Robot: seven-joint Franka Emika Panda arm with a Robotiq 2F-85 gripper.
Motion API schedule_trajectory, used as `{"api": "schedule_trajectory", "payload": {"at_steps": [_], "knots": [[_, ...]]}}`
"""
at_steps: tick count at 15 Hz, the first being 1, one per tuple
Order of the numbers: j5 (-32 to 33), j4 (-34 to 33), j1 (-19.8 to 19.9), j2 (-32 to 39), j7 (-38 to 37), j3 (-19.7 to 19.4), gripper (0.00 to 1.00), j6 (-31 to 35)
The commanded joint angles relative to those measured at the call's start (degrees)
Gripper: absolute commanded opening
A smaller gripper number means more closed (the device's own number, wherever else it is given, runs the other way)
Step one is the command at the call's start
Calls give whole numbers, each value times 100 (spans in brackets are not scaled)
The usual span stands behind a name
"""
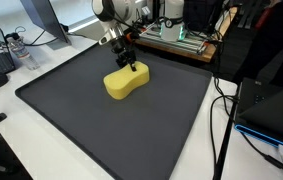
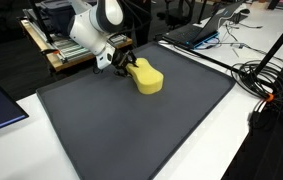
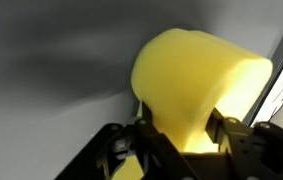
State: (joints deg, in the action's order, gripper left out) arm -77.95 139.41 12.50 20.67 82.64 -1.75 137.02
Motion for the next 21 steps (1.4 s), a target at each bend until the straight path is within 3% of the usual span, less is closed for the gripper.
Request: {"api": "schedule_trajectory", "payload": {"at_steps": [1, 4, 6, 21], "knots": [[-211, 33, -151, 102, 271, -201, 21, -108], [-180, 27, -176, 96, 243, -246, 4, -171], [-166, 26, -197, 90, 224, -262, 0, -179], [-92, 26, -307, 67, 161, -336, 3, -135]]}}
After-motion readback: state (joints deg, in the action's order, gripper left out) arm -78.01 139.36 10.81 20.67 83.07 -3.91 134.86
